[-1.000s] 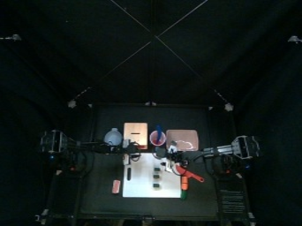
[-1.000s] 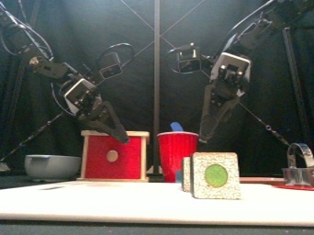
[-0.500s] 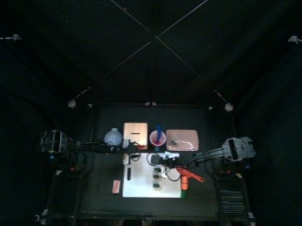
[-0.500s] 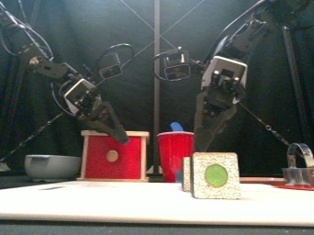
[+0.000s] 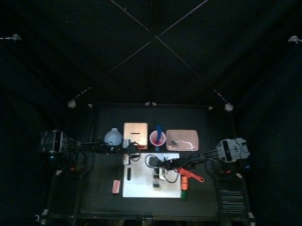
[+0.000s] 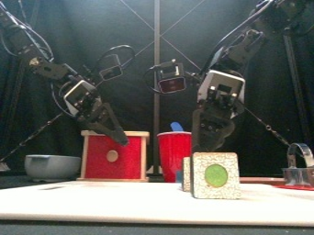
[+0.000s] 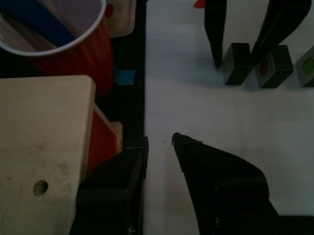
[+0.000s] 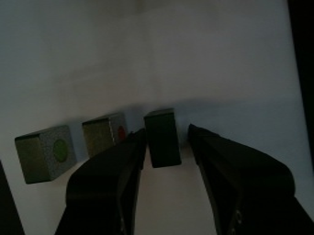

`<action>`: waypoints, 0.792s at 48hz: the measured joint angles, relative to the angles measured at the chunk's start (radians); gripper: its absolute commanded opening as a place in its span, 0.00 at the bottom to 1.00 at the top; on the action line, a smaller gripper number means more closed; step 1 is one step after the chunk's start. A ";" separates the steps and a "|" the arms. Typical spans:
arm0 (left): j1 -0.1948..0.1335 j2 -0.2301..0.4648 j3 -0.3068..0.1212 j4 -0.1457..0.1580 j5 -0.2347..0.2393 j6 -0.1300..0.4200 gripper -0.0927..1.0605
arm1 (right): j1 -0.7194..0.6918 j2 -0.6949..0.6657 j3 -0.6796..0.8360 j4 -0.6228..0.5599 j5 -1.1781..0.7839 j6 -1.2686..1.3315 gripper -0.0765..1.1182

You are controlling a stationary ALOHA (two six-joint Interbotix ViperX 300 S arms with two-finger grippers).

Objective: Place sushi on board then cut the sushi with the knife then place the pieces on the plate
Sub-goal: Place the 4 sushi pieces on the plate

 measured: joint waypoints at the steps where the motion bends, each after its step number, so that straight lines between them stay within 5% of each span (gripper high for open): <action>1: 0.000 0.002 0.000 0.000 -0.002 0.000 0.69 | -0.002 0.000 -0.002 0.002 0.000 0.003 0.52; 19: 0.000 0.003 0.000 0.000 -0.002 0.002 0.69 | -0.089 -0.153 0.091 0.032 0.087 0.005 0.49; 38: 0.000 0.008 -0.002 0.000 0.000 0.003 0.69 | -0.411 -0.515 0.311 0.009 0.175 0.005 0.49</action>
